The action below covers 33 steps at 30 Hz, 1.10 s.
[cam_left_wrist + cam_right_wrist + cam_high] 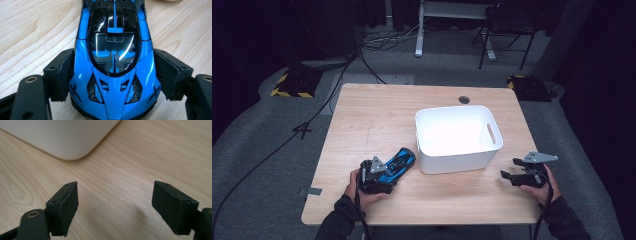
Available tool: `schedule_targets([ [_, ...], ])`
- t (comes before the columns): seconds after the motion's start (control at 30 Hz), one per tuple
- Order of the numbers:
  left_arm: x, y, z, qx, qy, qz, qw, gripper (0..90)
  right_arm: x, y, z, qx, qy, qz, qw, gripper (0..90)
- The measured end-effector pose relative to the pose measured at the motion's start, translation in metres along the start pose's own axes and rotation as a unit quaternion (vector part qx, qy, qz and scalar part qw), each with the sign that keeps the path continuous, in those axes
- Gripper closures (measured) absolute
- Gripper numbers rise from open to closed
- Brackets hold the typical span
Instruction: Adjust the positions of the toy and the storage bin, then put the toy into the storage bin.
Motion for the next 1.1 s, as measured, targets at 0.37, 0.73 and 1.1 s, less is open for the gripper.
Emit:
schedule_targets([
  [0.37,-0.001,0.0,0.0,0.003,0.0,-0.002,1.0,24.5,0.001,-0.012,-0.006,-0.002,-0.006,-0.007,1.0,17.8],
  [0.73,0.004,0.004,0.003,0.017,0.019,-0.019,0.9995,24.5,0.001,-0.011,-0.006,-0.001,-0.004,-0.011,0.9999,18.0],
  [1.1,0.013,0.023,0.02,0.07,0.034,-0.039,0.9962,24.5,0.0,-0.012,-0.006,-0.002,-0.001,-0.011,0.9999,18.1],
])
Point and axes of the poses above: each handheld gripper's, and its own axes: z roughly backward along the jaws, y roughly out of its top, x roughly to its right, the point moved 6 cm from there along -z, roughly forward along the jaws, and after that the axes turned 3 degrees about -x, right-handed, at the moved point
